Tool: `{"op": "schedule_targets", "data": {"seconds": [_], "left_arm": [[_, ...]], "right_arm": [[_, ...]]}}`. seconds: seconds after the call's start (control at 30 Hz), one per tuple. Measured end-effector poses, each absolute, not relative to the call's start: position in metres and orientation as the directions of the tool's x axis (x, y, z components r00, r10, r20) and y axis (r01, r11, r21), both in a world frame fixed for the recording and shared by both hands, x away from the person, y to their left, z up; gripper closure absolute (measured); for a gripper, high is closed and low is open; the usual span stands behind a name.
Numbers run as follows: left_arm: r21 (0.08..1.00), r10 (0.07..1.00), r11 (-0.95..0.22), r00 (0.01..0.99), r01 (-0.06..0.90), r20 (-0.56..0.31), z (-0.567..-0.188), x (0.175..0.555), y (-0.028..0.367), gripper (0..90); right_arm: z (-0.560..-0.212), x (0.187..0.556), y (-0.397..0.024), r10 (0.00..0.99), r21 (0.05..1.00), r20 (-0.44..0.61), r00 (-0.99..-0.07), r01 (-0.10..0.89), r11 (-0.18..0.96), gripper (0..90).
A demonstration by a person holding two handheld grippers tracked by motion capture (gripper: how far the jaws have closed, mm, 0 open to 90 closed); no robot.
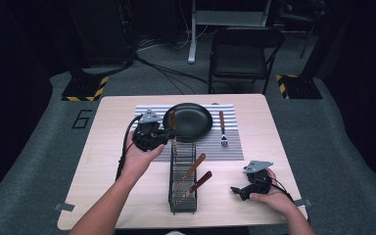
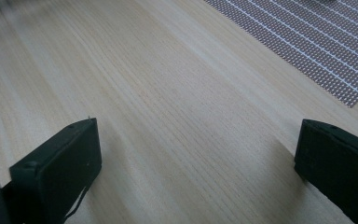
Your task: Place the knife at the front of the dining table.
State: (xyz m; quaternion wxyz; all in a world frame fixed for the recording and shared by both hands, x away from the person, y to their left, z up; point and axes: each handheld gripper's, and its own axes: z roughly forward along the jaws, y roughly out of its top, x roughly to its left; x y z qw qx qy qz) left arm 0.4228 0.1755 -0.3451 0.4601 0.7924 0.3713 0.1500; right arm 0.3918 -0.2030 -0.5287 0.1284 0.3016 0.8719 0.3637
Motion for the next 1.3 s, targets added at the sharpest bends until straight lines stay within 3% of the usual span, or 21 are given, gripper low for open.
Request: {"op": "schedule_targets", "data": {"seconds": [0.63,1.0,1.3], "left_arm": [[0.871,0.732,-0.286,0.678,0.400,-0.072,-0.277,0.418,0.195,80.7],[0.882,0.761,-0.252,0.644,0.398,-0.073,-0.258,0.423,0.218,80.7],[0.873,0.787,-0.237,0.611,0.426,-0.084,-0.265,0.433,0.232,80.7]], "right_arm": [[-0.529,0.392,-0.203,0.624,0.712,-0.002,-0.782,0.437,0.549,0.0],[-0.529,0.392,-0.203,0.622,0.712,-0.003,-0.783,0.435,0.552,0.0],[-0.529,0.392,-0.203,0.623,0.712,-0.003,-0.782,0.436,0.550,0.0]]}}
